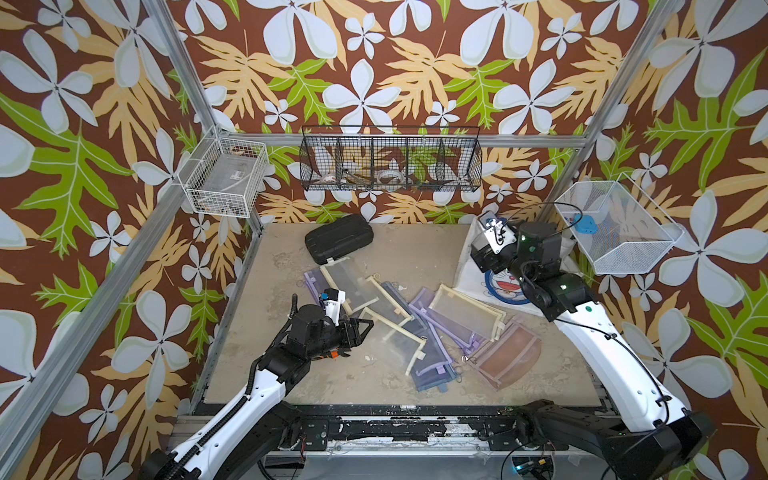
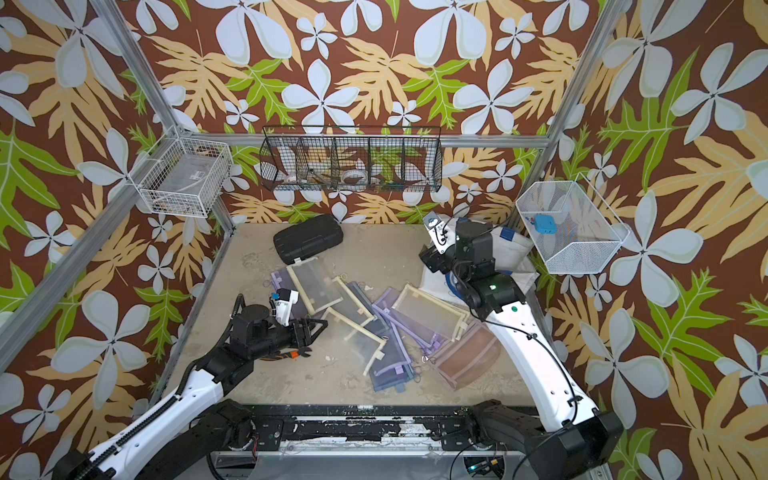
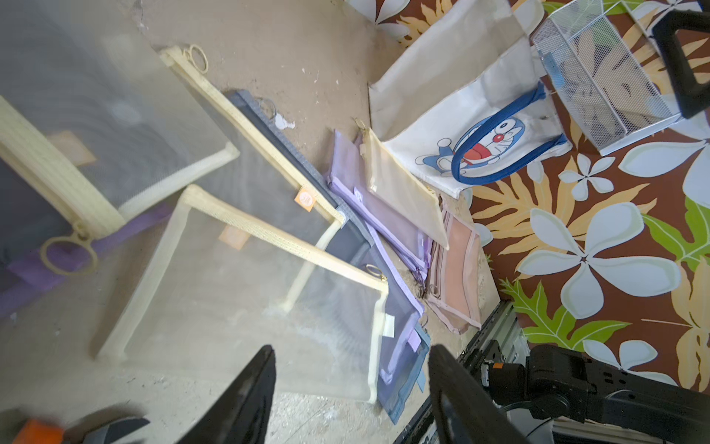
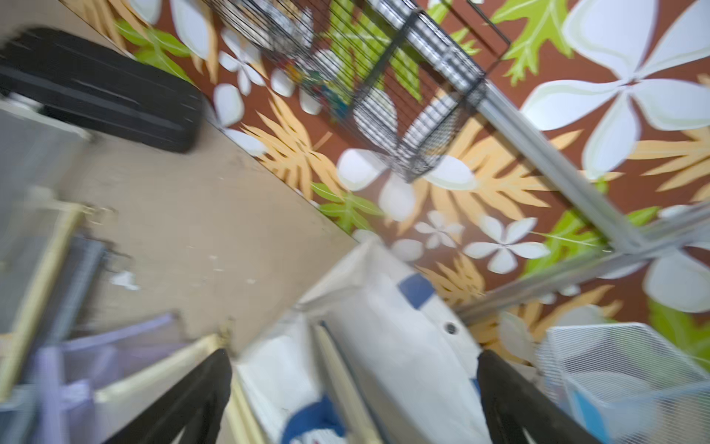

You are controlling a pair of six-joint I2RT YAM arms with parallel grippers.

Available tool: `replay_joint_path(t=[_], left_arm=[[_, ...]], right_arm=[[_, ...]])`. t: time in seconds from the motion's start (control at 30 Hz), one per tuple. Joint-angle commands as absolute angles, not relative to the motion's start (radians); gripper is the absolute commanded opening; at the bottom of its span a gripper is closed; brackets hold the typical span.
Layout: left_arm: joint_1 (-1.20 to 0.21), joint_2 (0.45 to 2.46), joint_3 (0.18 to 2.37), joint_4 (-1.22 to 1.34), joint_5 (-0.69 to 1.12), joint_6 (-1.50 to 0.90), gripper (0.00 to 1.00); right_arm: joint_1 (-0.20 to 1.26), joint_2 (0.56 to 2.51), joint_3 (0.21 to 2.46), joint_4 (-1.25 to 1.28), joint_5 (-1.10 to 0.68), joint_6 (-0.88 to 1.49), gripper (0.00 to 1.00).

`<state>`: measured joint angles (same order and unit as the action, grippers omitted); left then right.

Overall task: Put the pencil pouch into the canvas bag
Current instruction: Pick up the pencil case from the pencil case.

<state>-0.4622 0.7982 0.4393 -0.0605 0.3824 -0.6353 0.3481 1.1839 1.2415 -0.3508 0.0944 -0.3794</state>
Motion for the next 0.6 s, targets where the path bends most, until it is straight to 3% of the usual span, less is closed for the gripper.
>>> replay_joint_path(t=[0.0,0.13,0.27,0.57], left_arm=[[-0.497,0.765,0.402,-0.117,0.395,-0.700,0.66],[-0.587,0.725,0.352,-0.140,0.319,-0.766,0.68],[-0.595,0.696,0.277,-0.116,0.305,-0.837,0.67],[-0.597,0.729,0.180,0.021,0.297,-0.893,0.58]], right_arm=[[0.432,1.169,1.158,-0.351,0.017,-0.131,1.00],[0.616,1.200,1.056,-0.294,0.011,-0.021,1.00],[0.711,1.340,1.024,-0.280,-0.095,0.018,1.00],[0.726,1.649,1.035,-0.190,-0.328,-0.030,0.93]])
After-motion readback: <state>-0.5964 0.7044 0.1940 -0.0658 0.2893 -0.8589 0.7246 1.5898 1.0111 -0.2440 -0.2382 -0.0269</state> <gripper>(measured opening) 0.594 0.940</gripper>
